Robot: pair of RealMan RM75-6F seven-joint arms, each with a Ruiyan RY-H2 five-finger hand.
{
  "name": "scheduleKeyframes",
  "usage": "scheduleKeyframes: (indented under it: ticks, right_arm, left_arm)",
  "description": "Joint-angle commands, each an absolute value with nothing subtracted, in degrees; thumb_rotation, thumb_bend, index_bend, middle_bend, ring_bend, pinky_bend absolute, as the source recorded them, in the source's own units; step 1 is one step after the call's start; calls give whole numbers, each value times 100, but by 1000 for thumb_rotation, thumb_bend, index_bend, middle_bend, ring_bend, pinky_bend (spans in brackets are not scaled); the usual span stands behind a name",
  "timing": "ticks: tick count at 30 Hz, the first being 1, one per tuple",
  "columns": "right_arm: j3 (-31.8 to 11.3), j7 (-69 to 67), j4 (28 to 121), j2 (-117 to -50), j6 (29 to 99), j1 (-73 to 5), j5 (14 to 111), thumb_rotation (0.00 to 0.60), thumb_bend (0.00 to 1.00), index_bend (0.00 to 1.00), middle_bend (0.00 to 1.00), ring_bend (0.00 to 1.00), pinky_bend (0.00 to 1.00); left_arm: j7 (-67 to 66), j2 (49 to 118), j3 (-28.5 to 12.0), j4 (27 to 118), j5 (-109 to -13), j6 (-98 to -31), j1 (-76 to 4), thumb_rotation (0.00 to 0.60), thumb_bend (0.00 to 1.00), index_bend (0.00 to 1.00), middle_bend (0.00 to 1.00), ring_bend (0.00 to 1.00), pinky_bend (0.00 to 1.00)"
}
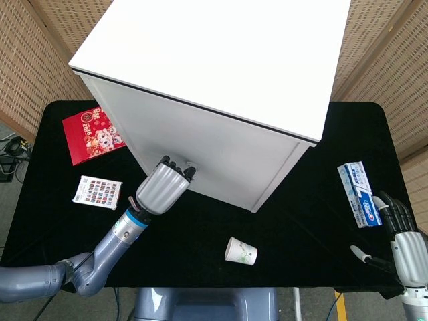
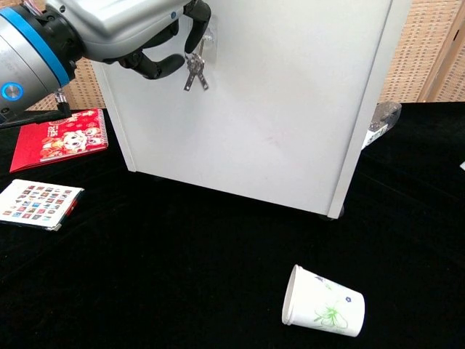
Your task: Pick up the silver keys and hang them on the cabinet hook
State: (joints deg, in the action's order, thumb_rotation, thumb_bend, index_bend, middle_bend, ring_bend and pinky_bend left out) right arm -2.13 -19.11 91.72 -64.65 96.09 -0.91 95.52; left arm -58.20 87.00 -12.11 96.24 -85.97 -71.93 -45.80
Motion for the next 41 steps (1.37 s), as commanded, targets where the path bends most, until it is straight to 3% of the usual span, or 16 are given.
scheduleKeyframes:
  ticks: [1,12,19,22,29,31,33,36,41]
  right_arm:
    - [-219,-1908,9178,-6466,9621,-89,9552,600,104,14,0,0,0]
    - [-216,-1894,9186,-6466,9615,-87,9548,600,105,14,0,0,0]
    - [-236,-1961,9159,-6450,9583,-95,9488,600,104,14,0,0,0]
    - [-247,-1973,9157,-6446,9590,-89,9465,600,105,15,0,0,0]
    - [-230,-1752,9206,-6476,9659,-61,9551,600,104,14,0,0,0]
    - [-222,-1650,9226,-6492,9666,-57,9580,600,104,14,0,0,0]
    - [-212,-1553,9251,-6512,9666,-57,9610,600,104,14,0,0,0]
    - [-202,-1441,9280,-6533,9634,-62,9613,600,104,13,0,0,0]
    - [-193,-1321,9301,-6566,9602,-82,9647,600,104,11,0,0,0]
  left_arm:
    - [-5824,8652,-1201,9646,-8597,-7210,-4547,600,386,509,909,852,764]
    - [-5637,8673,-1095,9624,-8688,-7380,-4386,600,387,506,909,852,764]
    - [-5243,8396,-738,10340,-9022,-8131,-3758,600,379,471,866,828,726]
    - [-5266,8136,-340,10836,-9117,-8619,-3201,600,373,432,743,730,626]
    - [-4801,7629,786,11621,-8903,-9409,-1835,600,362,173,123,220,315]
    - [-4519,7536,991,11603,-8890,-9522,-1581,600,351,107,26,81,207]
    - [-4193,7476,1125,11476,-8937,-9665,-1336,600,328,46,0,3,109]
    - [-3812,7392,1219,11211,-9093,-9839,-1079,600,313,7,0,0,42]
    - [-3437,7281,1194,10924,-9243,-10038,-819,600,312,0,0,0,21]
